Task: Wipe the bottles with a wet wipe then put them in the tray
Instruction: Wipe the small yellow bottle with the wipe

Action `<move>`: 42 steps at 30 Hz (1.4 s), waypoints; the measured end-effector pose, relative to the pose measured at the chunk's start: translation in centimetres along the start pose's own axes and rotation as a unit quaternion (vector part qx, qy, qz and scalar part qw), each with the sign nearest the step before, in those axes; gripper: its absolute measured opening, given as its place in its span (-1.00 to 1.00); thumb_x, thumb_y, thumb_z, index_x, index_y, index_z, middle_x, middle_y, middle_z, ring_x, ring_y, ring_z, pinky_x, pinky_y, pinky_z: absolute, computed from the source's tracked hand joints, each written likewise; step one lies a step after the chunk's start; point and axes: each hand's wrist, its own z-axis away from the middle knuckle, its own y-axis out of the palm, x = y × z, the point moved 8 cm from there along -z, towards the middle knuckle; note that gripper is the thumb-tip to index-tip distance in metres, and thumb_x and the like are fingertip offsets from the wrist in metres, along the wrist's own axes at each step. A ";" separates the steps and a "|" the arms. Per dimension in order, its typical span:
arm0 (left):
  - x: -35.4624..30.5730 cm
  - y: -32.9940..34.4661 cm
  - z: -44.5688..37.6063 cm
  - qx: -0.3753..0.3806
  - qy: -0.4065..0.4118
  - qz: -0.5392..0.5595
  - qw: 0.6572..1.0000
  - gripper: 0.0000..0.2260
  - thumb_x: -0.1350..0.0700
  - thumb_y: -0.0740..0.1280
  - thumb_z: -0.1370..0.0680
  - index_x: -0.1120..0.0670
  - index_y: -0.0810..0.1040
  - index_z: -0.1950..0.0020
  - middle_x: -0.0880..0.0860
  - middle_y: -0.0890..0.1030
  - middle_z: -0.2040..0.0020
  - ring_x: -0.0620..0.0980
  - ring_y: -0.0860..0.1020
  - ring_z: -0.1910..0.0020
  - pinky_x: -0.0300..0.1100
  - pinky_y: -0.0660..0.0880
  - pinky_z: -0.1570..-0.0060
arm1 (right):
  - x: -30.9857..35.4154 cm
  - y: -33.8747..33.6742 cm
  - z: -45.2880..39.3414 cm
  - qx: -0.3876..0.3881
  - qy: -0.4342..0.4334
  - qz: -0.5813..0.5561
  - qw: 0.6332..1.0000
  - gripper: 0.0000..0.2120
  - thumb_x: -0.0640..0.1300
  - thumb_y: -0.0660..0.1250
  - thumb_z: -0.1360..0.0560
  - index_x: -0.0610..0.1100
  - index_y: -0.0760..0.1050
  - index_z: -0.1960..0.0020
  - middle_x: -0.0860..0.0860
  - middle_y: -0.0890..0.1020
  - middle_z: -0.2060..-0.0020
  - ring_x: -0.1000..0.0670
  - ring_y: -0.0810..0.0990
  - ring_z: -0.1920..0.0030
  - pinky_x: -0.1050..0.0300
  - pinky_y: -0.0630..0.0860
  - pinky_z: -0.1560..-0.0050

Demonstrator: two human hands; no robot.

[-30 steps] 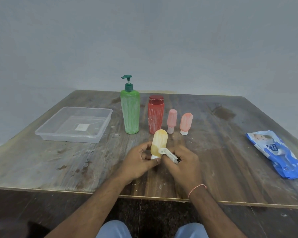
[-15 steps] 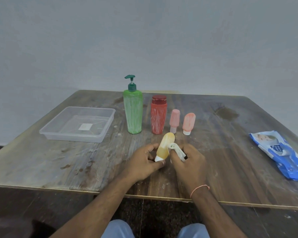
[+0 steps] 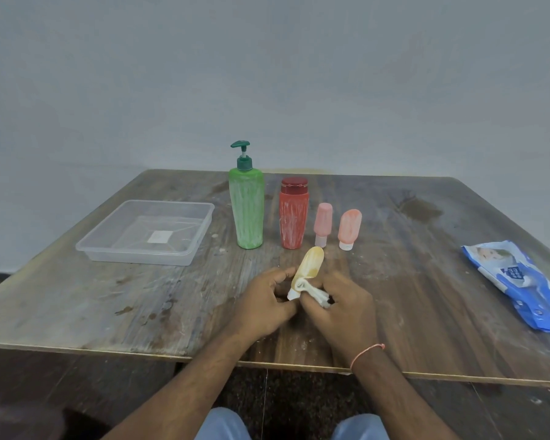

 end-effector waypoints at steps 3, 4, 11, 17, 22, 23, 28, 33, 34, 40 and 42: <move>-0.2 -0.3 0.1 -0.019 0.010 -0.037 0.999 -0.47 0.25 0.51 -0.46 -0.23 0.65 -0.33 -0.17 0.68 -0.15 -0.20 0.65 -0.12 -0.03 0.66 -0.16 | 0.8 0.7 -0.2 0.008 -0.037 0.029 0.999 -0.87 0.03 0.51 -0.55 -0.03 0.73 0.00 0.13 0.66 0.21 0.11 0.53 0.29 0.15 0.51 0.34; -0.3 -0.3 0.1 -0.024 0.012 -0.037 0.999 -0.51 0.25 0.51 -0.47 -0.20 0.67 -0.31 -0.17 0.68 -0.13 -0.21 0.65 -0.11 -0.05 0.66 -0.15 | 0.9 0.6 -0.4 -0.008 -0.034 0.036 0.999 -0.84 0.04 0.46 -0.56 -0.04 0.73 0.00 0.11 0.67 0.22 0.11 0.54 0.30 0.15 0.50 0.36; -0.2 -0.4 0.2 -0.028 0.004 -0.017 0.999 -0.43 0.22 0.52 -0.50 -0.25 0.59 -0.42 -0.19 0.68 -0.21 -0.18 0.68 -0.15 -0.04 0.69 -0.11 | 0.2 0.1 -0.4 -0.055 0.004 0.048 0.997 -0.85 -0.15 0.63 -0.44 -0.09 0.66 0.14 0.06 0.63 0.32 0.05 0.51 0.38 0.09 0.48 0.43; -0.5 -0.4 0.1 -0.032 0.016 -0.036 0.999 -0.44 0.14 0.53 -0.50 -0.28 0.58 -0.43 -0.18 0.68 -0.15 -0.16 0.68 -0.06 -0.07 0.68 -0.04 | 0.3 -0.7 -0.7 -0.095 0.020 0.046 0.994 -0.84 -0.17 0.59 -0.48 -0.09 0.61 0.19 0.22 0.43 0.31 0.16 0.34 0.36 0.37 0.17 0.33; -0.6 -0.6 0.3 -0.032 0.017 -0.033 0.999 -0.46 0.20 0.50 -0.50 -0.27 0.61 -0.39 -0.19 0.68 -0.18 -0.22 0.66 -0.13 -0.13 0.65 -0.13 | 0.5 0.4 -0.5 -0.027 -0.005 -0.002 1.000 -0.92 -0.03 0.55 -0.49 -0.02 0.70 0.12 0.18 0.63 0.28 0.13 0.52 0.33 0.26 0.44 0.32; -0.6 -0.6 0.3 -0.031 0.019 -0.041 0.998 -0.50 0.19 0.51 -0.51 -0.25 0.63 -0.37 -0.20 0.68 -0.16 -0.26 0.65 -0.11 -0.18 0.63 -0.11 | 0.7 0.4 -0.5 -0.026 -0.013 -0.004 1.000 -0.93 -0.05 0.56 -0.49 -0.02 0.71 0.10 0.20 0.65 0.25 0.14 0.52 0.31 0.33 0.45 0.28; -0.3 -0.3 0.2 -0.026 0.007 -0.023 0.999 -0.44 0.13 0.53 -0.49 -0.29 0.58 -0.43 -0.16 0.70 -0.12 -0.08 0.70 -0.02 0.05 0.69 -0.04 | -0.1 -0.6 -0.7 -0.085 0.053 0.019 0.995 -0.68 -0.17 0.63 -0.47 0.05 0.50 0.24 0.25 0.41 0.37 0.14 0.37 0.40 0.19 0.31 0.36; 0.0 -0.5 0.3 0.000 -0.008 0.053 0.999 -0.48 0.30 0.49 -0.54 -0.13 0.63 -0.42 -0.09 0.76 -0.12 -0.04 0.74 -0.08 0.11 0.67 -0.18 | 0.1 0.2 -0.7 -0.026 0.033 -0.037 0.998 -0.86 -0.15 0.62 -0.49 0.03 0.68 0.12 0.40 0.52 0.29 0.22 0.57 0.28 0.37 0.39 0.27; 0.2 -0.3 0.2 0.008 -0.016 0.059 0.998 -0.49 0.29 0.49 -0.54 -0.15 0.62 -0.42 -0.05 0.77 -0.10 0.02 0.74 -0.08 0.17 0.65 -0.20 | 0.1 0.1 -0.7 -0.026 0.031 -0.045 0.998 -0.88 -0.16 0.62 -0.49 0.02 0.71 0.10 0.41 0.54 0.27 0.23 0.58 0.26 0.40 0.40 0.24; 1.1 -0.3 -0.3 0.014 -0.030 0.118 0.992 -0.56 0.25 0.52 -0.56 -0.13 0.65 -0.37 0.08 0.77 -0.09 0.25 0.71 -0.08 0.31 0.60 -0.24 | 0.8 0.0 -1.1 -0.023 0.023 -0.086 0.996 -0.69 -0.22 0.61 -0.48 0.20 0.67 0.12 0.37 0.57 0.29 0.22 0.59 0.24 0.45 0.37 0.20; 1.0 -0.2 -0.2 0.016 -0.033 0.132 0.991 -0.58 0.24 0.54 -0.56 -0.08 0.65 -0.37 0.05 0.78 -0.08 0.15 0.73 -0.07 0.22 0.62 -0.26 | 0.1 -0.3 -1.1 -0.046 0.046 -0.090 0.994 -0.51 -0.23 0.59 -0.48 0.29 0.45 0.29 0.33 0.53 0.34 0.20 0.53 0.32 0.44 0.32 0.28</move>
